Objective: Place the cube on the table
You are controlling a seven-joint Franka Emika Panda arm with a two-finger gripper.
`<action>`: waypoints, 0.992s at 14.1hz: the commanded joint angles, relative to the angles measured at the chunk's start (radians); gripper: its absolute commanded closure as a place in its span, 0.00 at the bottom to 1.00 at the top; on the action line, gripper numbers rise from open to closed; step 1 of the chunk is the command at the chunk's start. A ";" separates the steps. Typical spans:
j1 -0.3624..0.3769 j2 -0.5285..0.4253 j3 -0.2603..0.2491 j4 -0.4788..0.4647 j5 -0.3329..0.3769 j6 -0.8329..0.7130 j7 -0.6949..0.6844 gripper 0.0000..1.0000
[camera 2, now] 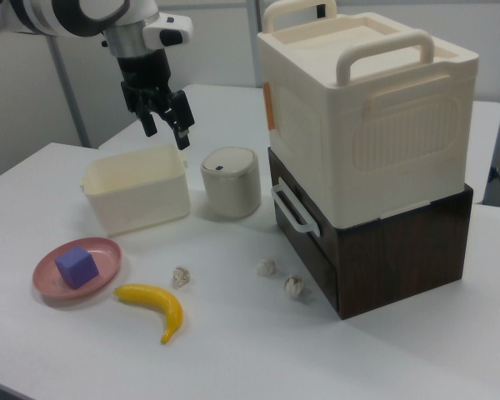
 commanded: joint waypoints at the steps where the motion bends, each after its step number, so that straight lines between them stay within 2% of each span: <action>1: 0.014 -0.018 0.000 -0.021 -0.013 -0.004 0.013 0.00; 5: 0.015 -0.015 0.003 -0.022 -0.014 -0.001 0.013 0.00; 11: 0.014 -0.011 0.049 -0.045 -0.016 -0.003 0.014 0.00; 14: 0.014 -0.010 0.056 -0.047 -0.016 -0.003 0.016 0.00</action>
